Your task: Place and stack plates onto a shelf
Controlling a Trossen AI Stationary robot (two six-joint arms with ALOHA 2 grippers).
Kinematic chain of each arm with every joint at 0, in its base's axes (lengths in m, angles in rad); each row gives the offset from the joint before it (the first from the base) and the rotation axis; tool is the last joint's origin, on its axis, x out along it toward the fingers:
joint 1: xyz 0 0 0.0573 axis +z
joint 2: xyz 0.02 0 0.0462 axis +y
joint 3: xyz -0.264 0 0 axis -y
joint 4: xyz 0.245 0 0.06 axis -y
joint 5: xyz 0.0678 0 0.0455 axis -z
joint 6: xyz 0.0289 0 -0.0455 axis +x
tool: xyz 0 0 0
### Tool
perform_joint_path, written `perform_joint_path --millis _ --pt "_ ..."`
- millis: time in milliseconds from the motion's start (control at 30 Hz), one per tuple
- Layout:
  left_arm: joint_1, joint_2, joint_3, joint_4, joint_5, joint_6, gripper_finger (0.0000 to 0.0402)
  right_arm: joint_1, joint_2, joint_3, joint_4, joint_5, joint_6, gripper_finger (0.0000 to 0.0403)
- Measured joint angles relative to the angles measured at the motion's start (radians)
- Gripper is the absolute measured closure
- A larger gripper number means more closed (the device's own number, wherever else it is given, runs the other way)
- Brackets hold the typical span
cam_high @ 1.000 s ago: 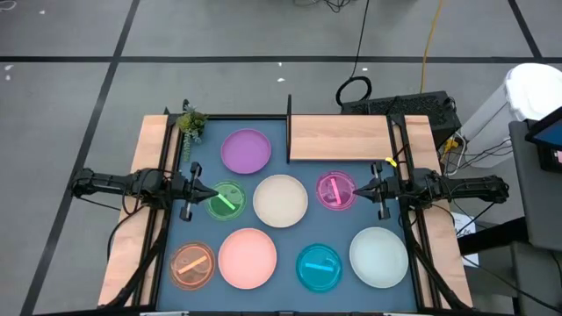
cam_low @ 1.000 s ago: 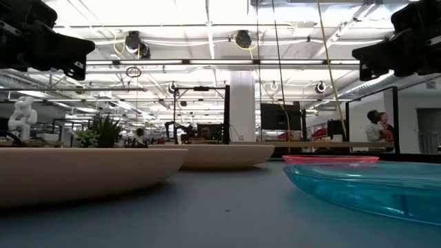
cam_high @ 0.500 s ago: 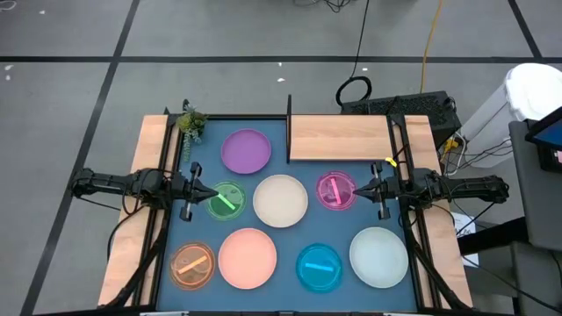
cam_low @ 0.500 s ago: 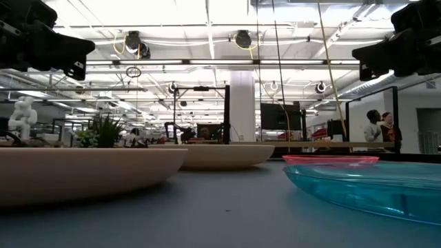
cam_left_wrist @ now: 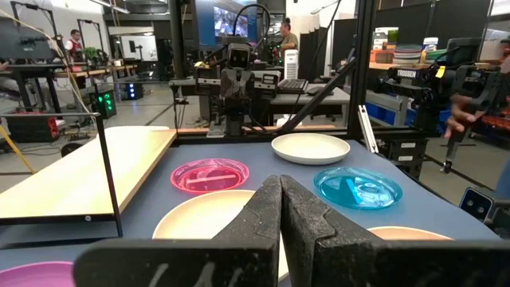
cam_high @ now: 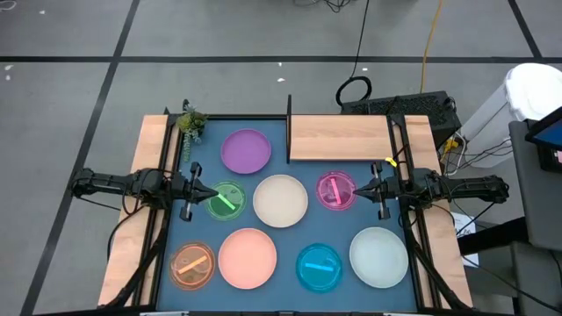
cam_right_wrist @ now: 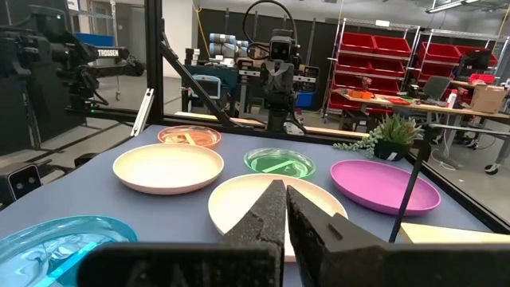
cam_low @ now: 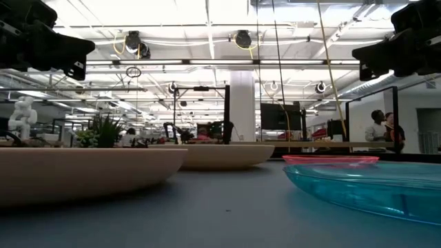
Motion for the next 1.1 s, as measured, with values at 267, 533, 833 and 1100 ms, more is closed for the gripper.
perform_joint_path --millis 267,533,833,1100 --pt "0.000 0.000 0.000 0.000 0.000 0.000 0.0398 0.000 0.000 0.000 -0.002 0.000 0.000 0.0403" --pt "0.000 0.000 0.000 0.000 0.000 0.000 0.0398 0.000 0.000 0.008 0.001 -0.002 -0.017 0.0403" --pt "0.000 0.000 0.000 0.000 0.000 0.000 0.0398 0.000 0.000 0.098 0.008 -0.029 -0.015 0.0403" --pt "0.000 0.000 0.000 0.000 0.000 0.000 0.0398 0.000 0.036 0.234 -0.032 -0.028 0.000 0.0403"
